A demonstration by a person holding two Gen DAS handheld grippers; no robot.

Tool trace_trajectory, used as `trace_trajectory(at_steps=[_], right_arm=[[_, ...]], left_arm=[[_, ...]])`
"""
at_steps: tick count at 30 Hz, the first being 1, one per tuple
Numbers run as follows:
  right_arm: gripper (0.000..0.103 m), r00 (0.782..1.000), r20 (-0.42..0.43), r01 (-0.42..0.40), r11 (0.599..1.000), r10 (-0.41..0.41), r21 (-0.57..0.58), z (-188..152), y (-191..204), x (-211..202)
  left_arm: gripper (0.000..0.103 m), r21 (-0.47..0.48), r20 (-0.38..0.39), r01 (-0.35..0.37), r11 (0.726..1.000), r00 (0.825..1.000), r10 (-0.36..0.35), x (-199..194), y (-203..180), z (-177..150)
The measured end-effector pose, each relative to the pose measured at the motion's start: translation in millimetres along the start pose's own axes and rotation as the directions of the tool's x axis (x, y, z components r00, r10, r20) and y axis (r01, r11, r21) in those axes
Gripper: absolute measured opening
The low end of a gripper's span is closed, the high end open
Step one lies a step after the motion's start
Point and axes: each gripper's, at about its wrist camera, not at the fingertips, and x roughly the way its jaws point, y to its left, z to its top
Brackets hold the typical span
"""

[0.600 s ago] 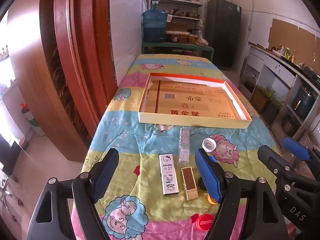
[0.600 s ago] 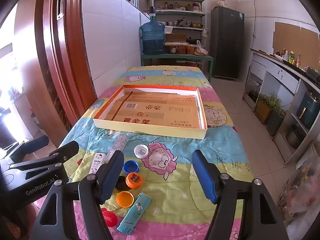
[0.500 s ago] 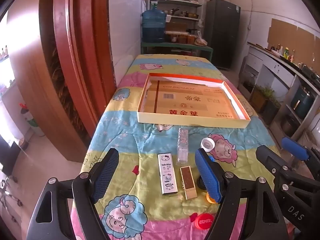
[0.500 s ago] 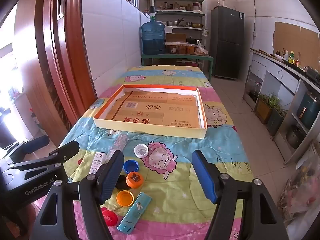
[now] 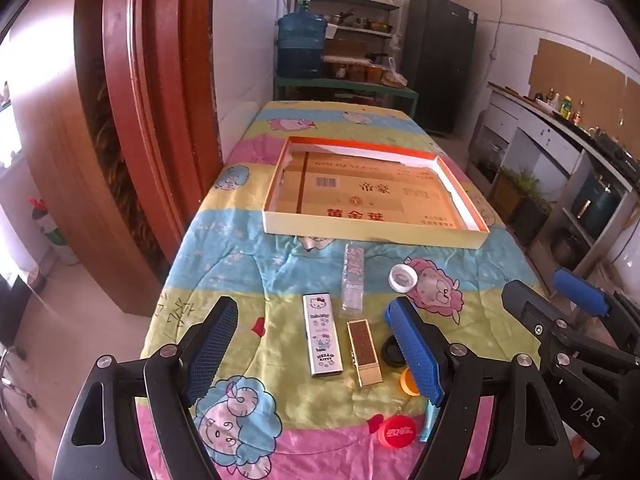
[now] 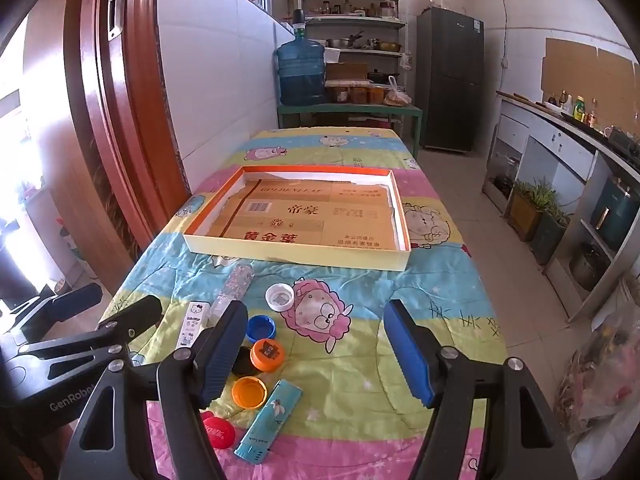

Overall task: Organize rigid objects
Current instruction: 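Move both grippers toward the small items beside the box lid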

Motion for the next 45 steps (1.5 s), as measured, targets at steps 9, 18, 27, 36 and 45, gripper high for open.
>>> trace_trajectory(at_steps=[9,18,27,36,45], right_arm=[[0.07,1.0,-0.004,-0.009,1.0,0.009,-0.003,-0.3,1.2,-1.8],[0.07,1.0,-0.009,-0.016,1.0,0.016,-0.008,-0.4,5.5,-0.6],[0.07,1.0,-0.013,-0.02,1.0,0.02,-0.003,-1.3,6.3,0.8],[0.07,1.0,-0.015,-0.026,1.0,0.026,0.002,-3.5,5.3,1.4],[0.07,0.999,-0.018,-0.028,1.0,0.028,0.009,-5.3,3.2,3.0]], left_arm=[[0.08,0.003,0.016,-0.019,1.0,1.0,0.019,-5.5,1.3,1.2],[0.08,-0.003,0.006,-0.034,0.999,0.999,0.034,-5.0,3.2,0.4],[0.08,-0.013,0.018,-0.041,0.999,0.999,0.041,-6.2,6.0,-0.1],[0.08,-0.027,0.014,-0.044,0.999,0.999,0.045,-4.1,7.2,-0.2],[0.08,-0.019,0.015,-0.056,0.998,0.998,0.057,-3.8,5.5,-1.0]])
